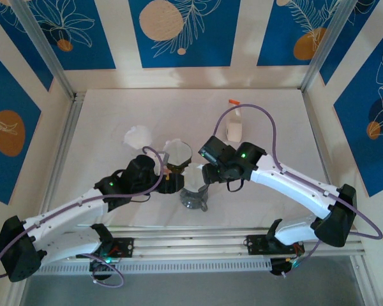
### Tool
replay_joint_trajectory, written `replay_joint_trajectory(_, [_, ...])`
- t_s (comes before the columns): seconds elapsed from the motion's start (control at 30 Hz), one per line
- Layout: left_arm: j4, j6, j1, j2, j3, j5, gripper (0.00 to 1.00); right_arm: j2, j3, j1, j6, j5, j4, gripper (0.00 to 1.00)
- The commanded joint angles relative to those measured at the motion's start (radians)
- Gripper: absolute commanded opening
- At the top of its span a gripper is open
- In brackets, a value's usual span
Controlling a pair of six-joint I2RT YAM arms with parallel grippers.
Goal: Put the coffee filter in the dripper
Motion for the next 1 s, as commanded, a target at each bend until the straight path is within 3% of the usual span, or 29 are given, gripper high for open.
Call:
replay_joint_trajectory(0.0, [-0.018, -0.004, 0.008, 0.002, -0.002, -0.003, 0.77, -0.025, 0.014, 0.001, -0.010, 0.011, -0.009, 0.65])
replay_joint_trajectory(0.47, [-0.016, -0.004, 0.008, 0.007, 0.001, 0.002, 0.77, 0.013, 0.007, 0.085, -0.040, -0.092, 0.065, 0.68])
replay_joint_trajectory(0.7, [-0.025, -0.006, 0.008, 0.007, 0.002, -0.006, 0.77, 0.001, -0.010, 0.090, -0.020, -0.069, 0.023, 0.62])
replay_joint_trajectory(0.97, [-0.035, -0.012, 0.008, -0.003, 0.003, -0.008, 0.79, -0.019, -0.007, 0.076, -0.004, -0.040, 0.010, 0.62])
